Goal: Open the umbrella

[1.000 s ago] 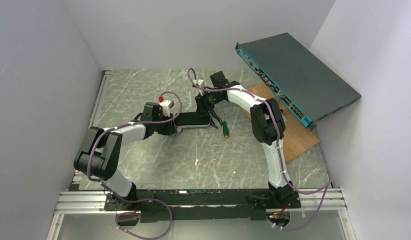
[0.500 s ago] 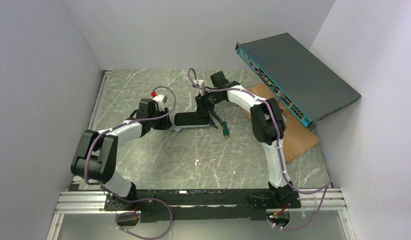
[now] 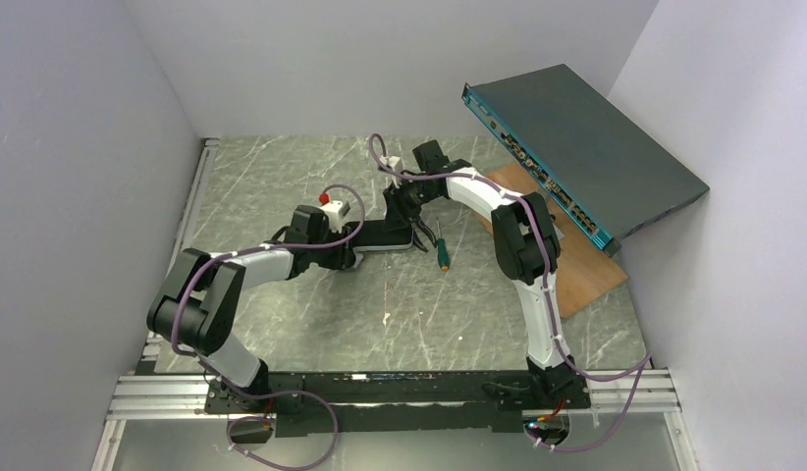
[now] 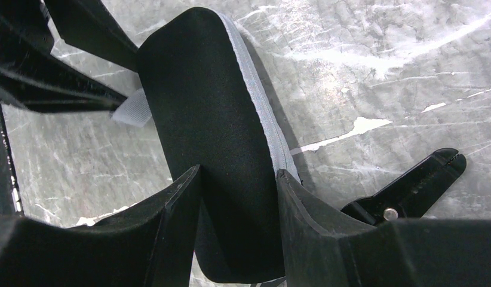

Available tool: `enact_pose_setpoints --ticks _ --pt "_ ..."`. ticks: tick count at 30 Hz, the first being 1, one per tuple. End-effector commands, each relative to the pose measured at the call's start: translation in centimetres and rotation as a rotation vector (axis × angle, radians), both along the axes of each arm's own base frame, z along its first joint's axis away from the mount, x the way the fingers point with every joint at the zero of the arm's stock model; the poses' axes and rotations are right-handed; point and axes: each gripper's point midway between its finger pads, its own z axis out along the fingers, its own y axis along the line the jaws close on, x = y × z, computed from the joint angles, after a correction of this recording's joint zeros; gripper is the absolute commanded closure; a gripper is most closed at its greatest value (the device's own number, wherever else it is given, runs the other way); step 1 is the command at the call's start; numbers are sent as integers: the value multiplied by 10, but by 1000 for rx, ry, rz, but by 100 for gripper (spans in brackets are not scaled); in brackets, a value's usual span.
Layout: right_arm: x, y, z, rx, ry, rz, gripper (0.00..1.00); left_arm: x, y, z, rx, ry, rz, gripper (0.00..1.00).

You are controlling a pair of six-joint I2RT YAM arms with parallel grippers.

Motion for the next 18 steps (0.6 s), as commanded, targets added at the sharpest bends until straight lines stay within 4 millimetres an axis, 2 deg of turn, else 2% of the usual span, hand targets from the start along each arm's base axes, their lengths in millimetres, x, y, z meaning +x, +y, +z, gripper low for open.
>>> enact_pose_setpoints --ticks 1,5,11,18 --pt "-72 -52 -92 -319 313 -15 100 12 -19 20 -79 -50 14 53" --pt "-76 -46 -92 -318 309 -13 100 24 -20 22 -77 -51 67 49" --pt "-80 -45 -94 -321 332 -25 100 37 -11 22 -15 -59 164 51" --pt "-79 -51 -100 -353 313 -1 100 44 -9 27 12 -125 134 71"
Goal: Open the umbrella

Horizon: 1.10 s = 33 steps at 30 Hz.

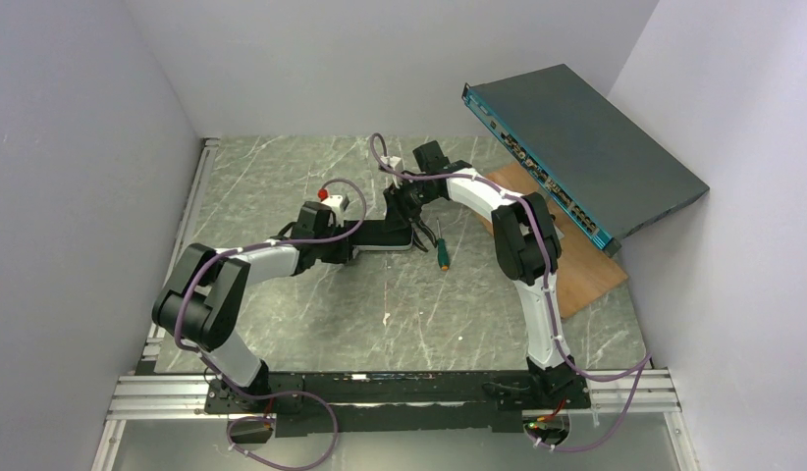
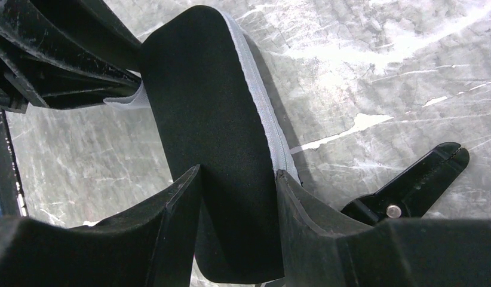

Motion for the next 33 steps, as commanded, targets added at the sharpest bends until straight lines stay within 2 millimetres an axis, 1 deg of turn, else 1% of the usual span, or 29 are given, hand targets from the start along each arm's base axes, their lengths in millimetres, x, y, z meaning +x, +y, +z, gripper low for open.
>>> enact_pose_setpoints --ticks 1,4,7,12,17,21,23,25,27,29,33 --pt "-78 -52 -98 -351 300 26 100 28 -6 26 -4 -131 -1 75" --pt "-76 -52 -99 -358 298 29 100 30 -5 28 9 -137 -10 88" --pt "-74 -53 -99 -365 293 32 100 28 0 30 20 -128 -5 100" --pt "-68 -54 -100 -389 277 38 100 32 19 30 80 -122 16 100" --pt "-60 -55 -102 -410 255 44 100 38 45 25 102 -61 52 100" --pt "-59 -56 -103 -424 258 55 100 35 57 17 107 3 69 100" --pt "-59 -56 -103 -420 255 68 100 39 59 19 92 -3 75 100" --pt "-59 -53 -101 -414 243 94 100 45 57 20 83 -6 56 100" --pt "-59 -52 -97 -412 216 127 100 52 56 25 78 -16 37 100" --pt "-59 -49 -94 -410 184 168 100 58 56 31 37 -37 20 100" --pt "-50 -48 -89 -417 109 233 100 62 60 40 -3 -58 -10 100"
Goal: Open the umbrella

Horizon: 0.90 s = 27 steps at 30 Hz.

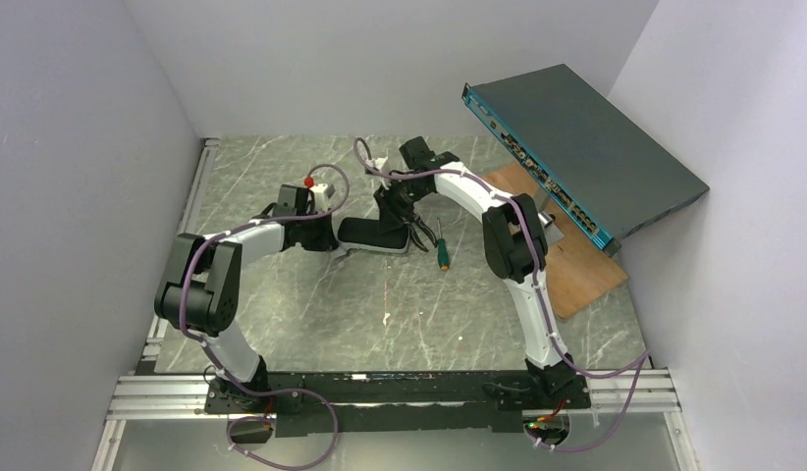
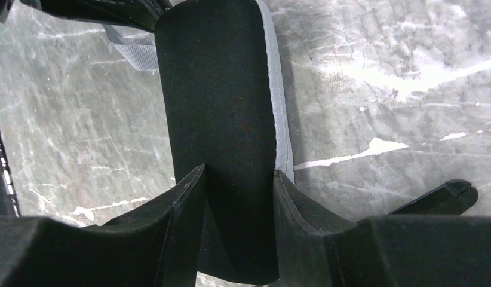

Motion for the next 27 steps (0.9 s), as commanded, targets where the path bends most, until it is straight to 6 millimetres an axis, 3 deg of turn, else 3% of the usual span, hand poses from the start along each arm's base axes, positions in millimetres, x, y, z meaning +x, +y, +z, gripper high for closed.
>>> enact_pose_setpoints --ticks 1,8,10,11,12,13,18,27 --pt "-45 -59 -91 -359 98 145 100 40 21 37 -16 -155 20 100" --pt "-3 -39 -71 -297 -216 250 100 20 4 30 -135 -74 4 100" --pt "8 -34 -59 -278 -304 252 91 12 1 24 -160 -46 13 100" --pt "12 -31 -52 -265 -331 248 80 8 1 21 -170 -35 16 100" --pt "15 -28 -44 -253 -350 234 56 3 0 18 -182 -19 22 100" --pt "16 -25 -36 -239 -360 235 40 0 -1 15 -190 -6 23 100" --pt "8 -19 -1 -160 -406 229 2 2 -3 15 -203 -14 22 100" --pt "-1 -10 42 -91 -463 153 0 3 -5 13 -211 2 29 100"
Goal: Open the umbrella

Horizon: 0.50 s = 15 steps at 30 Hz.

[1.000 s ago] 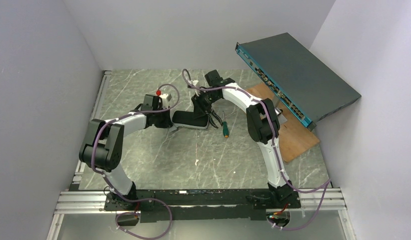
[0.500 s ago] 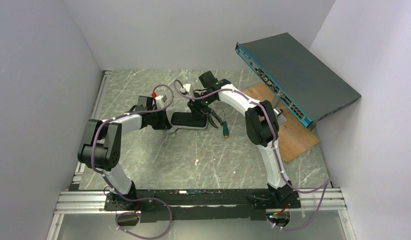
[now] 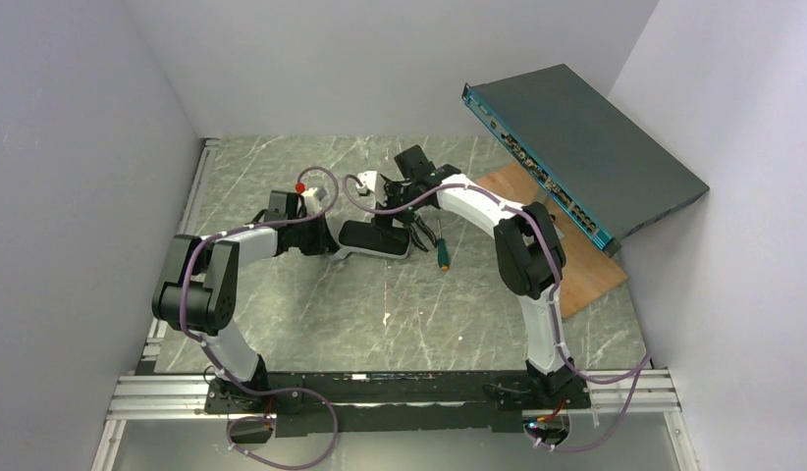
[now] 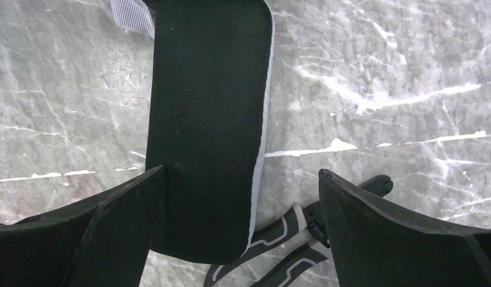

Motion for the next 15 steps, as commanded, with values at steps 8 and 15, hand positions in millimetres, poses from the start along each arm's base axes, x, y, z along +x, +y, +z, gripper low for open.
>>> enact_pose_setpoints --ticks 8,15 --pt "-27 1 15 -39 36 -64 0 15 0 14 -34 -59 26 100" --pt "-35 8 5 -79 -15 -152 0 13 -1 17 -36 -64 17 100"
